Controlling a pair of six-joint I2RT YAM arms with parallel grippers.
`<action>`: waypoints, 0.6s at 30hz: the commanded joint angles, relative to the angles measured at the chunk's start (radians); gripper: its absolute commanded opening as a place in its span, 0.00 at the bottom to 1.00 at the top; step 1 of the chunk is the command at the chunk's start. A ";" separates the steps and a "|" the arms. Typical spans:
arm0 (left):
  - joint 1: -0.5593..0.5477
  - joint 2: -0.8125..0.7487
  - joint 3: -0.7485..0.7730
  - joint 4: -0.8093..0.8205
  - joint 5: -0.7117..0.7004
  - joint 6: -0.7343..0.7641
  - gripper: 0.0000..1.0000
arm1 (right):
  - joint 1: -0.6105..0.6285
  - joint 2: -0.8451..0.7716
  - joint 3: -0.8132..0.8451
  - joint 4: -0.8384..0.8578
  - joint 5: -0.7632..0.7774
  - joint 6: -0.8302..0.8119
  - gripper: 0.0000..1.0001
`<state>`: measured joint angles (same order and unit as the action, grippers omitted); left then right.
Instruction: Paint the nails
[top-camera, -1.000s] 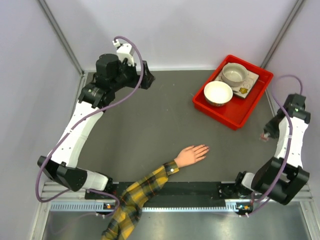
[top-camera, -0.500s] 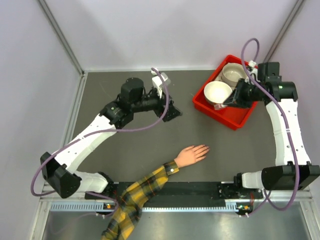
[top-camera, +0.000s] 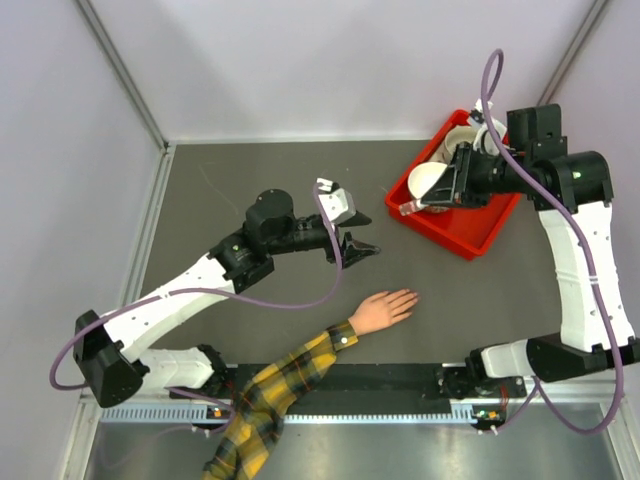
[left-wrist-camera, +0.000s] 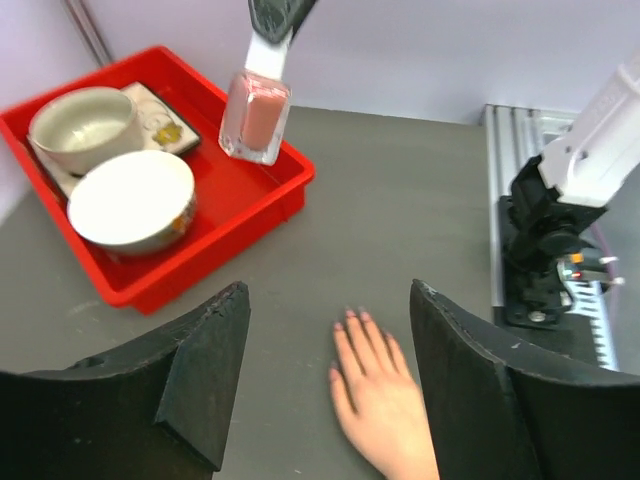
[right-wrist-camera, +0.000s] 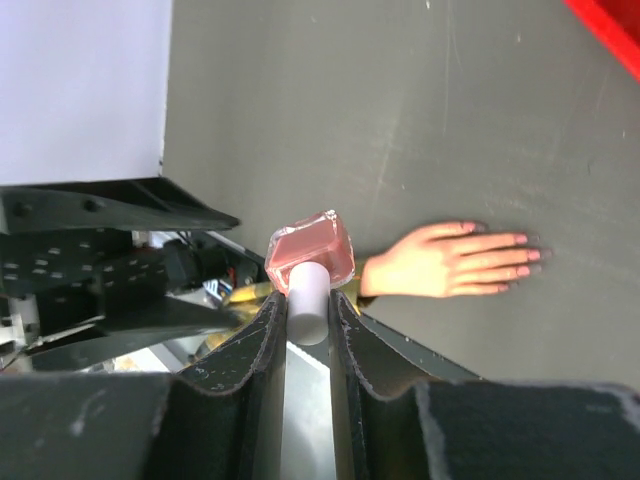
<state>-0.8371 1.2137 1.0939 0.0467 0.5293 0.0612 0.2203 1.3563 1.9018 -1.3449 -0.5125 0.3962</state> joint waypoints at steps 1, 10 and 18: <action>-0.011 0.003 -0.028 0.162 -0.035 0.112 0.67 | 0.039 -0.005 0.060 -0.214 0.020 0.044 0.00; -0.022 0.043 -0.062 0.295 -0.026 0.032 0.66 | 0.122 -0.036 0.034 -0.223 0.035 0.082 0.00; -0.057 0.093 -0.009 0.254 -0.038 0.086 0.63 | 0.159 -0.056 -0.006 -0.206 0.042 0.108 0.00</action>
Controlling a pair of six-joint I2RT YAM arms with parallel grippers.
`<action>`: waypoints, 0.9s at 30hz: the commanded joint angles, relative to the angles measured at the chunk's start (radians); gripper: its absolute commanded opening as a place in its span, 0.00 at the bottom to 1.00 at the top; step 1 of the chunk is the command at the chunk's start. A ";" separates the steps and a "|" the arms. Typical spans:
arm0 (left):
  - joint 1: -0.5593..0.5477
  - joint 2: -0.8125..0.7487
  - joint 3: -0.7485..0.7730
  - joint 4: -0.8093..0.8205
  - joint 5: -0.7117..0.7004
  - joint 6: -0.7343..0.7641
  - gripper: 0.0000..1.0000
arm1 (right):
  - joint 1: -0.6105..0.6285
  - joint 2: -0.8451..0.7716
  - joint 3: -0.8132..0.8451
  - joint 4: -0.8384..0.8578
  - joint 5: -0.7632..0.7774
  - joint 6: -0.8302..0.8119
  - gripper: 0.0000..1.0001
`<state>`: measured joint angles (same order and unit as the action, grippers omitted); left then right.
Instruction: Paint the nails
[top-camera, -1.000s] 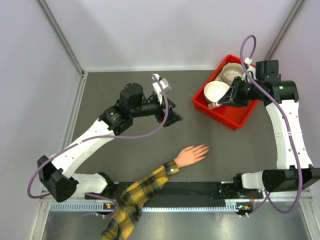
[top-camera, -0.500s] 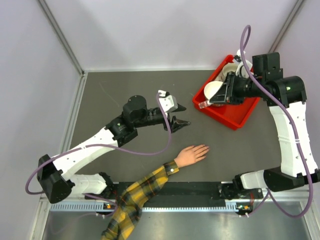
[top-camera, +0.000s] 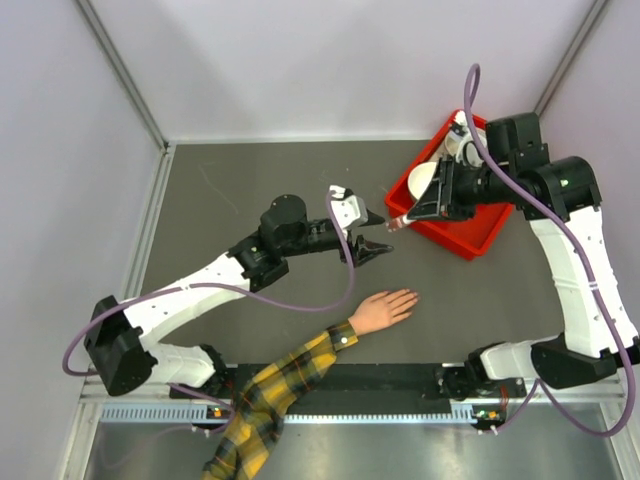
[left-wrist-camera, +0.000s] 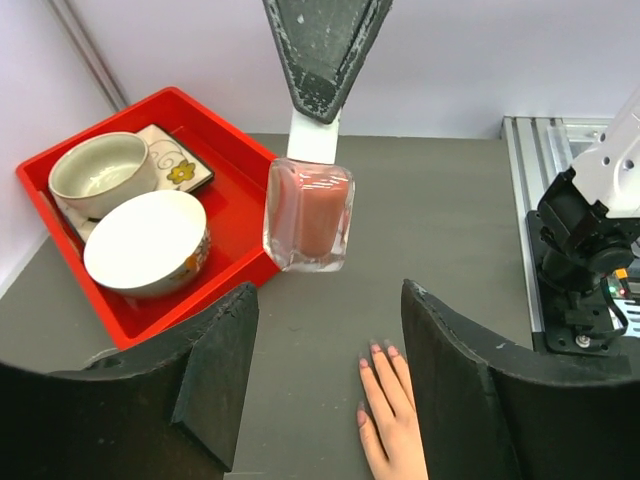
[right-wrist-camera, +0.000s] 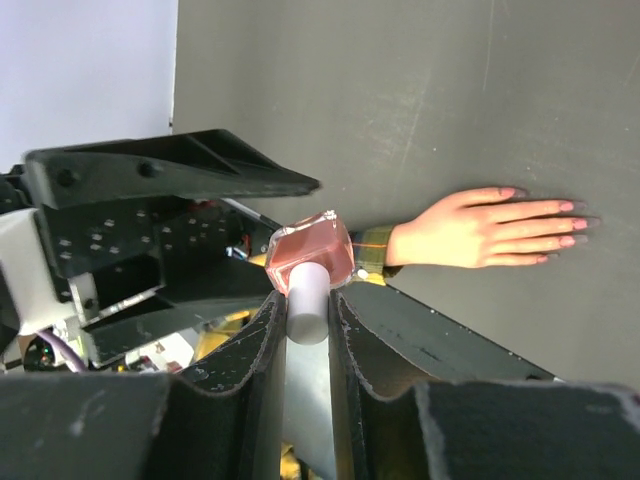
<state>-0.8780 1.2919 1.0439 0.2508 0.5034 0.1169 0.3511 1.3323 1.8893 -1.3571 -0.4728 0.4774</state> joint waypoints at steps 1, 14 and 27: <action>-0.021 0.020 0.042 0.051 -0.016 0.038 0.63 | 0.029 -0.031 0.007 -0.200 0.003 0.027 0.00; -0.113 0.053 0.021 0.154 -0.229 0.145 0.61 | 0.043 -0.056 -0.067 -0.261 0.074 0.165 0.00; -0.113 0.067 0.027 0.137 -0.167 0.133 0.51 | 0.055 -0.065 -0.072 -0.260 0.109 0.205 0.00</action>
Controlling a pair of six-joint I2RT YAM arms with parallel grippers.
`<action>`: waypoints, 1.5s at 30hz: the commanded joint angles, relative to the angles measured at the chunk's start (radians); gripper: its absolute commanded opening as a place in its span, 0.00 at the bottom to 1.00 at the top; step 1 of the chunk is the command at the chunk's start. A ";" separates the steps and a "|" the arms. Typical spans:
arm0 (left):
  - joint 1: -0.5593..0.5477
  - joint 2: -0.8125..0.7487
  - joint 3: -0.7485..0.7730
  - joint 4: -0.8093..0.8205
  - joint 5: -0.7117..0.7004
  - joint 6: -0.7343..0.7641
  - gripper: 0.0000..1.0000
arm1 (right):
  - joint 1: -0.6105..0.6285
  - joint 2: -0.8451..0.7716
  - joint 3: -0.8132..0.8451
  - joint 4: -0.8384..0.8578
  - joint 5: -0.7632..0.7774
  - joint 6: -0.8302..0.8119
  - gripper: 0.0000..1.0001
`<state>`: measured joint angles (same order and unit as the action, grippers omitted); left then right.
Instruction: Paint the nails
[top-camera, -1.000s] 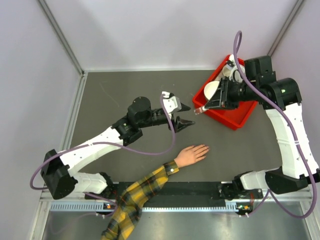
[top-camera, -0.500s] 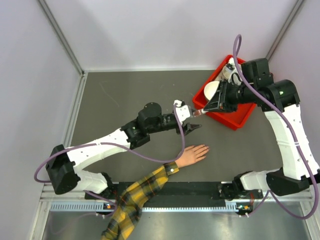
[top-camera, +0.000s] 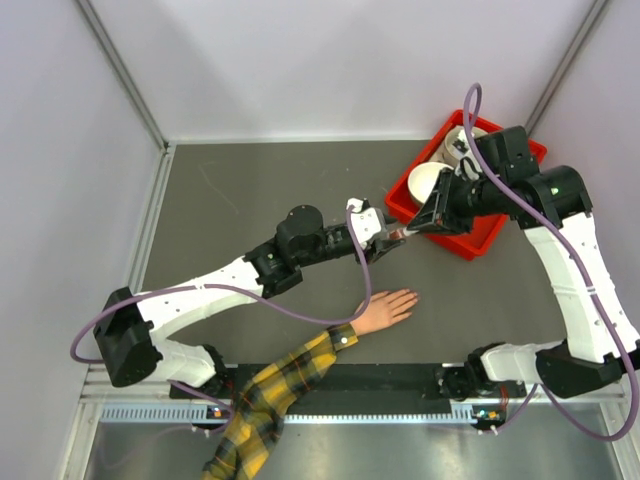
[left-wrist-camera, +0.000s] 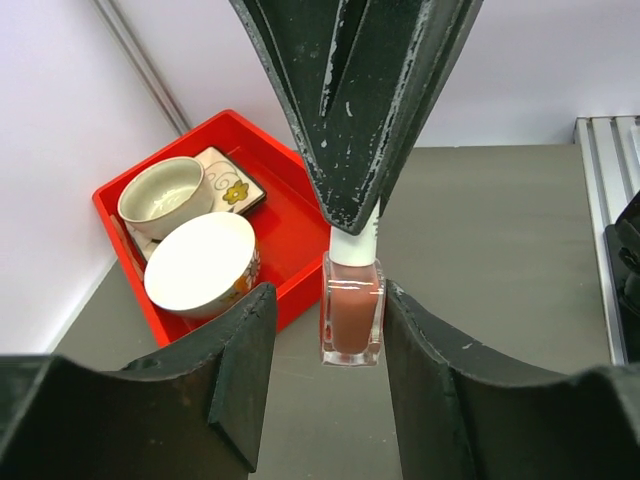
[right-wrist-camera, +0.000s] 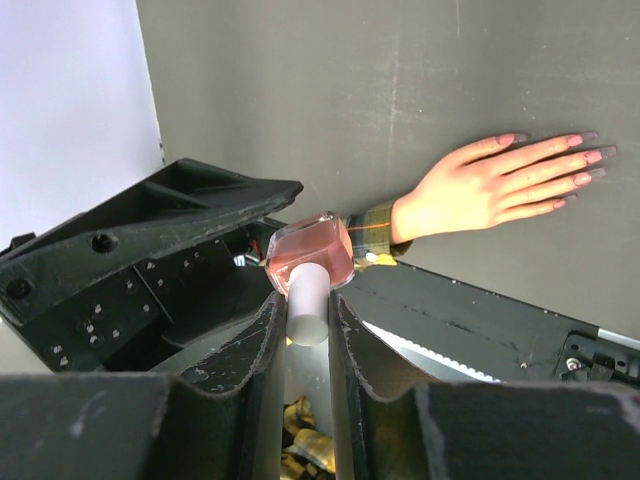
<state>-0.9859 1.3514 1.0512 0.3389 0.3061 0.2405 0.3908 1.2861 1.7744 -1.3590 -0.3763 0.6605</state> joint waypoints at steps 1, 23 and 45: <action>-0.005 0.009 0.020 0.046 0.033 0.011 0.50 | 0.016 -0.019 0.043 -0.258 0.016 0.024 0.00; -0.004 0.046 0.049 0.051 0.047 0.016 0.47 | 0.016 -0.028 0.023 -0.258 0.017 0.034 0.00; -0.011 0.069 0.096 -0.027 0.067 0.062 0.43 | 0.017 -0.033 -0.001 -0.258 0.063 0.031 0.00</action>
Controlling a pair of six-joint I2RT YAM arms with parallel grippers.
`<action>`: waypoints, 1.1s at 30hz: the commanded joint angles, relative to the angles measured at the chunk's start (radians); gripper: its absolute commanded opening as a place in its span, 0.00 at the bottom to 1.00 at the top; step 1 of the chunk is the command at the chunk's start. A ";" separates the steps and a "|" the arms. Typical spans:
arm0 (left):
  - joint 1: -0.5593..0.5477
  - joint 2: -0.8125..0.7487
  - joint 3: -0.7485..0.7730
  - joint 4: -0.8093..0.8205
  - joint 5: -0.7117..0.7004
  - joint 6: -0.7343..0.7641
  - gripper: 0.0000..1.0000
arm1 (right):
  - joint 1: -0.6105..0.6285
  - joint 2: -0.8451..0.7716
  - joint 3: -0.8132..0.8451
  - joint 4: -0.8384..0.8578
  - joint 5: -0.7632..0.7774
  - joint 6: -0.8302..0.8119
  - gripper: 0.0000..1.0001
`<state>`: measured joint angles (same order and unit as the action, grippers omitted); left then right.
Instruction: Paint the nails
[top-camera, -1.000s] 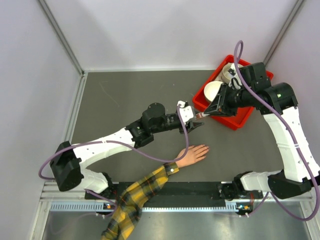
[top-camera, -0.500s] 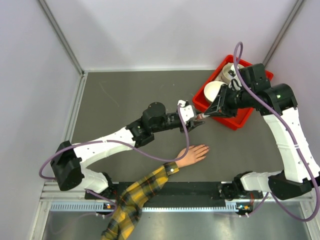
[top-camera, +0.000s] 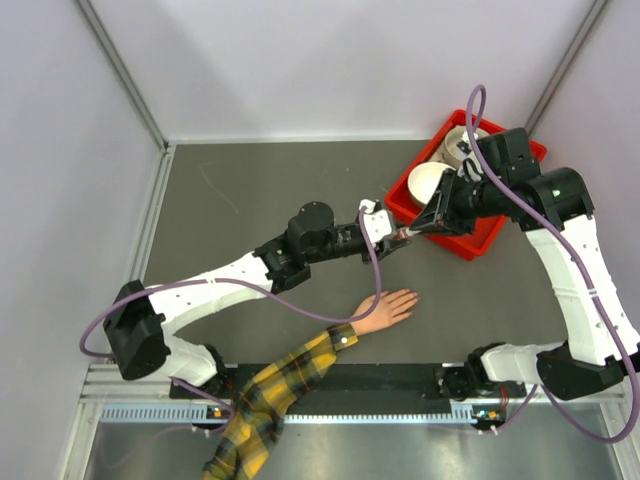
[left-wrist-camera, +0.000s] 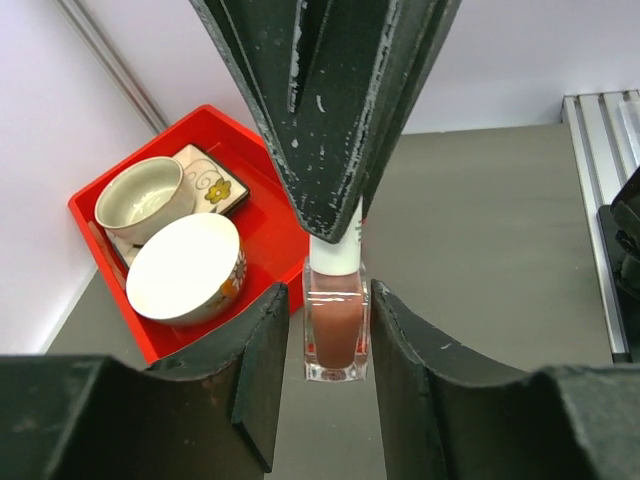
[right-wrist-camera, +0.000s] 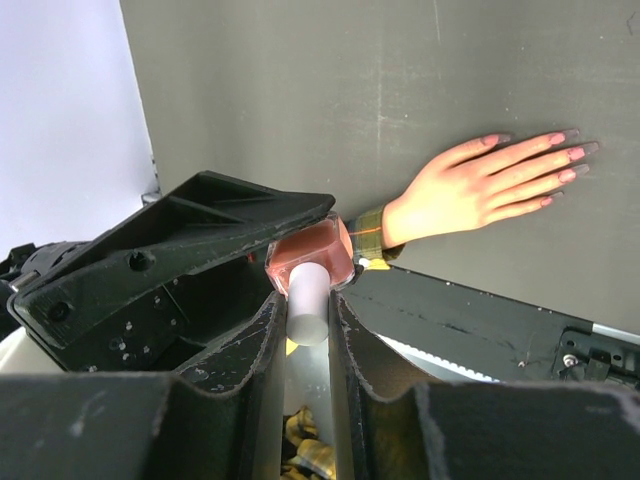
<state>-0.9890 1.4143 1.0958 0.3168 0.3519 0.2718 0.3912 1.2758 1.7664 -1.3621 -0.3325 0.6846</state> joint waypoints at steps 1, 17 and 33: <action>-0.010 0.011 0.055 -0.015 0.022 0.035 0.43 | 0.017 -0.021 0.010 -0.255 0.020 0.006 0.00; -0.019 0.043 0.101 -0.081 0.033 0.053 0.30 | 0.034 -0.015 0.008 -0.256 0.049 0.004 0.00; 0.046 -0.109 0.047 -0.114 0.120 -0.296 0.00 | 0.034 -0.042 0.042 -0.025 -0.026 -0.324 0.59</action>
<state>-0.9787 1.4197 1.1564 0.1646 0.3817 0.1585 0.4107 1.2835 1.8153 -1.3666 -0.2668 0.5072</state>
